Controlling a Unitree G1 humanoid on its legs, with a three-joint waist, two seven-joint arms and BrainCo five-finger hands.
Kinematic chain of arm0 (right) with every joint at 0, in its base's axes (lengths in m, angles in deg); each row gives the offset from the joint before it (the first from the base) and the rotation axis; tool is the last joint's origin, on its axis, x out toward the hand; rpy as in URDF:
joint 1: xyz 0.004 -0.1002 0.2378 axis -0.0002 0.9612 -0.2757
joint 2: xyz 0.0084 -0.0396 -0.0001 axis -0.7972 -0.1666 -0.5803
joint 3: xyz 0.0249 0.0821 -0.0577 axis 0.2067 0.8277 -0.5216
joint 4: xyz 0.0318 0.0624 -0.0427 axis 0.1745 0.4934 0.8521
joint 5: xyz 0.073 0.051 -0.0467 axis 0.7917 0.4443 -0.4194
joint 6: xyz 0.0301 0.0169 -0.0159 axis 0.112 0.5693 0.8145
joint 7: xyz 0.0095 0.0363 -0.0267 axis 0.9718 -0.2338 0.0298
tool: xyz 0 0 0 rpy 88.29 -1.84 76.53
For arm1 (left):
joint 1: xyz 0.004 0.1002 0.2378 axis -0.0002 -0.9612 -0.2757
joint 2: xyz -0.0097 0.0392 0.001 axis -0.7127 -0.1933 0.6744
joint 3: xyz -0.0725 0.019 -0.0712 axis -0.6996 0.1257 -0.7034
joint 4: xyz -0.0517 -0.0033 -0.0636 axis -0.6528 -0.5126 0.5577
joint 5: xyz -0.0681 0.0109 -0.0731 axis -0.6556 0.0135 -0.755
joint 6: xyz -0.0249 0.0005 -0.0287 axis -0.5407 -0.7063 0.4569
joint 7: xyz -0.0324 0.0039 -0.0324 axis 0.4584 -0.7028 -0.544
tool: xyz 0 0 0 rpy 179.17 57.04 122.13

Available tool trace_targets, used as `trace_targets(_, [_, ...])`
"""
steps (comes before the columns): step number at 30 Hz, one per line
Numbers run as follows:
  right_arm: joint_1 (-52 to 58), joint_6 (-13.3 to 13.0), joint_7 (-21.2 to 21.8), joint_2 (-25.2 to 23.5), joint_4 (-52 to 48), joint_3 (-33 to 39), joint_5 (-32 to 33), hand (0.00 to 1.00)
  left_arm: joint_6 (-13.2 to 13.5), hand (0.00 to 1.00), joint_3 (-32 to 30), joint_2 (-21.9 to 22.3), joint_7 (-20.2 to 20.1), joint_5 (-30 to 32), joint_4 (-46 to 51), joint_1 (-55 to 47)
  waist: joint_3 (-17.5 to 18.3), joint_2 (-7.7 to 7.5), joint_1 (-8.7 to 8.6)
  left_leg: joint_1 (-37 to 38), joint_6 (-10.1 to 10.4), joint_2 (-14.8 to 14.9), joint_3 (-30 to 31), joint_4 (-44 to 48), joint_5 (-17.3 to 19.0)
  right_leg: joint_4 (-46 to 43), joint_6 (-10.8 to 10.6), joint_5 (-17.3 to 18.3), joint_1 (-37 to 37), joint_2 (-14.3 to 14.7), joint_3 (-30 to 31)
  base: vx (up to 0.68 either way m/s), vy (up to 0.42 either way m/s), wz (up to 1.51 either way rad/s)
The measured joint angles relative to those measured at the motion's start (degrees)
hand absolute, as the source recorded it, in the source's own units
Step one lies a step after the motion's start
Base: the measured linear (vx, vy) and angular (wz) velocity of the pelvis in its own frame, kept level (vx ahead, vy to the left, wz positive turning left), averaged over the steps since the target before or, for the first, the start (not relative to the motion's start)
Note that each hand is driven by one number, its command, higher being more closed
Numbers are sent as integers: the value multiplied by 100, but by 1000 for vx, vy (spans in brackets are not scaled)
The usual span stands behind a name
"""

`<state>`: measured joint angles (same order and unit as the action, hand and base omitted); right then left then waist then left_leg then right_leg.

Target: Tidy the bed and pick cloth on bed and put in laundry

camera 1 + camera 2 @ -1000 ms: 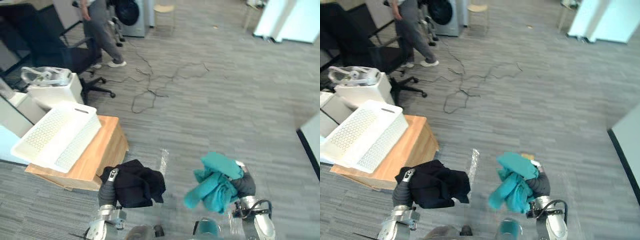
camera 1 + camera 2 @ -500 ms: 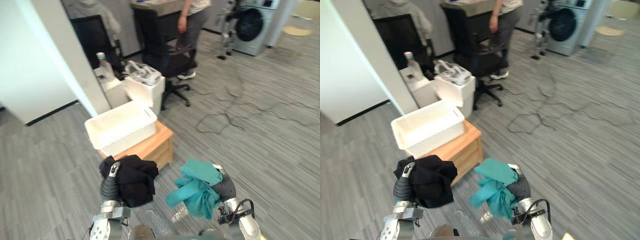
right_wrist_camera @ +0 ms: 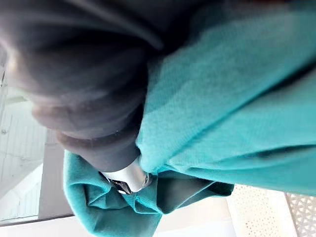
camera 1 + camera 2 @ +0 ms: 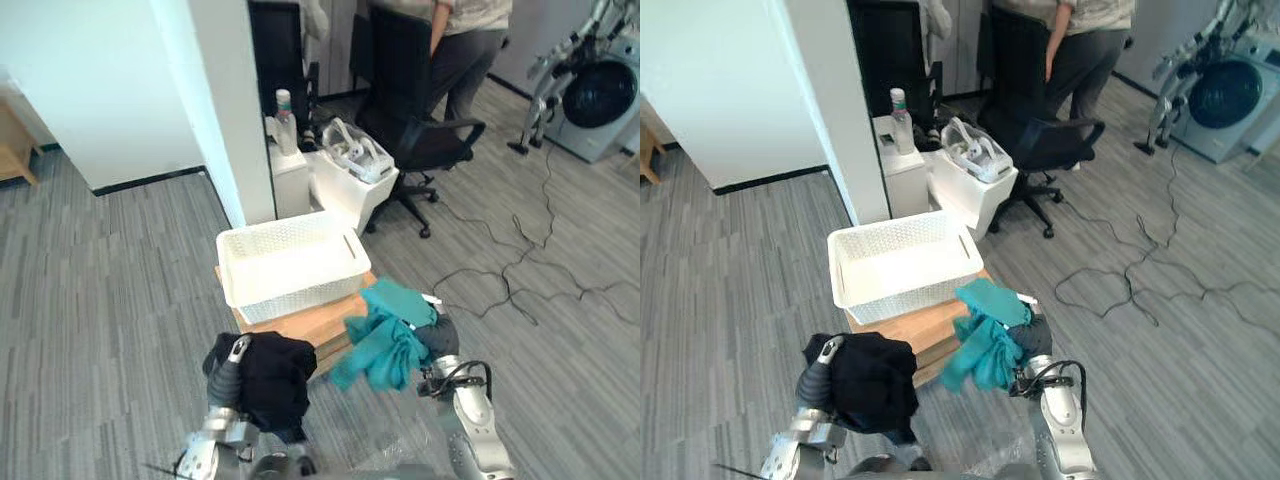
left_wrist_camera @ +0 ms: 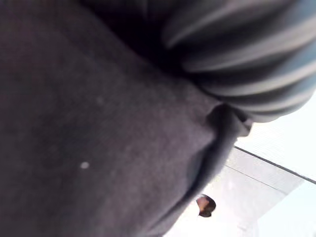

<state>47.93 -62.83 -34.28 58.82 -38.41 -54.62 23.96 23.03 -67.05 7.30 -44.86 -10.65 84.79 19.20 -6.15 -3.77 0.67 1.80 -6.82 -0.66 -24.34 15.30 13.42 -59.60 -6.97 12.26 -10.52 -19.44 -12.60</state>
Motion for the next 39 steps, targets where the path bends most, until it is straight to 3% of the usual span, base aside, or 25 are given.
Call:
trace_targets(2, [144,-40,-127,-10,-2,20,-82,100,4,100,42,-131,2,69,48,119,-21,34,-10,198,24,2,235,-160,13,165,79,47,-272,174,28,123,-44,67])
trace_targets(5, [292,-146,-339,-24,-309,336,-186,100,-82,100,149,-364,3,68,55,370,-55,107,-164,206,168,88,910,-187,74,1995,74,35,-582,710,492,163,-155,112])
trace_targets(6, [343,-159,-420,-25,-646,580,-191,100,-141,100,153,-412,1,67,57,392,-69,129,-274,186,213,136,1115,-186,77,2870,-2,-39,-496,946,937,157,-212,117])
trace_targets(8, [472,-236,-500,2,-1201,898,-191,100,-190,100,136,-500,10,70,69,374,-70,80,-282,302,401,151,1387,-65,186,3886,-26,-526,-224,1057,1198,202,-252,96])
trace_targets(9, [488,-261,-546,16,-1450,967,-223,100,-245,100,65,-607,44,72,190,314,8,-136,-267,350,589,115,1399,53,305,4341,113,-1440,-15,1036,1240,261,-323,47])
trace_targets(10, [372,-267,-544,143,-1633,1024,-246,100,-293,100,-37,-620,49,73,251,295,22,-145,-164,344,776,242,1376,234,460,4694,-44,-1409,237,1059,1146,253,-323,28])
trace_targets(11, [273,-267,-535,219,-1673,1071,-283,100,-315,100,-75,-550,50,73,260,305,42,-131,-121,322,798,351,1357,298,473,4845,7,-1495,312,1155,1110,200,-273,8])
trace_targets(13, [-189,-258,-482,652,-2005,1334,-415,100,-374,100,-139,-280,51,70,515,319,-89,129,-108,299,815,565,1300,201,479,5336,124,-1699,471,1346,938,146,-163,12])
trace_targets(14, [-302,-245,-442,721,-2036,1402,-450,100,-386,100,-168,-235,56,70,582,325,-113,163,-101,325,842,571,1291,129,460,5398,150,-1729,487,1366,933,109,-87,5])
trace_targets(15, [-539,-122,-378,857,-2100,1563,-524,100,-463,100,-245,-189,58,70,743,338,-131,193,-66,385,957,575,1282,-24,392,5550,189,-1787,588,1378,922,61,-49,-1])
trace_targets(17, [-865,128,-289,1169,-2331,1722,-547,100,-551,100,-360,-178,53,64,903,410,-134,218,-40,531,969,587,1310,-133,384,5913,162,-1900,929,1385,812,57,-29,14])
trace_targets(22, [-2710,1313,46,1855,-2504,1672,-505,100,-703,100,-491,-238,-8,59,1010,537,-48,75,68,449,916,506,1500,-113,353,6389,145,-2135,1230,1302,522,-34,8,28])
trace_targets(23, [-3145,1695,68,1970,-2428,1574,-504,100,-753,100,-440,-244,-78,59,1010,534,-37,78,168,440,929,483,1571,-118,319,6399,145,-2135,1256,1281,444,-31,-3,28])
trace_targets(24, [-3294,1804,68,2017,-2367,1516,-504,100,-753,100,-411,-246,-107,59,1010,535,-29,77,209,424,929,473,1585,-119,304,6410,145,-2135,1256,1271,429,-49,-10,38])
trace_targets(25, [-3632,2091,65,2047,-2089,1398,-503,100,-755,100,-319,-260,-122,59,1009,540,16,78,288,350,932,438,1640,-135,243,6454,141,-2144,1267,1217,302,-38,-10,30])
trace_targets(28, [-3843,2435,57,2038,-1667,1228,-504,100,-754,100,-237,-260,-158,59,1009,523,41,98,375,274,967,409,1641,-144,165,6484,139,-2155,1289,1143,151,-43,-3,33])
trace_targets(33, [-3844,2736,-58,2026,-1036,1082,-510,100,-755,100,-136,-296,-252,59,1008,523,55,123,468,229,1001,379,1648,-159,131,6489,132,-2182,1289,1091,52,-65,10,9])
trace_targets(37, [-4067,2745,-242,1929,-470,1054,-531,100,-750,100,-143,-371,-299,59,1010,646,21,98,491,-129,913,338,1710,-106,42,6485,169,-2294,1007,1038,-27,-95,16,13])
trace_targets(39, [-4438,2736,-365,1866,-98,1060,-552,100,-740,100,-175,-495,-284,56,1012,900,-193,76,487,-382,918,323,1745,-19,16,6481,203,-2390,825,1015,-69,-172,13,17])
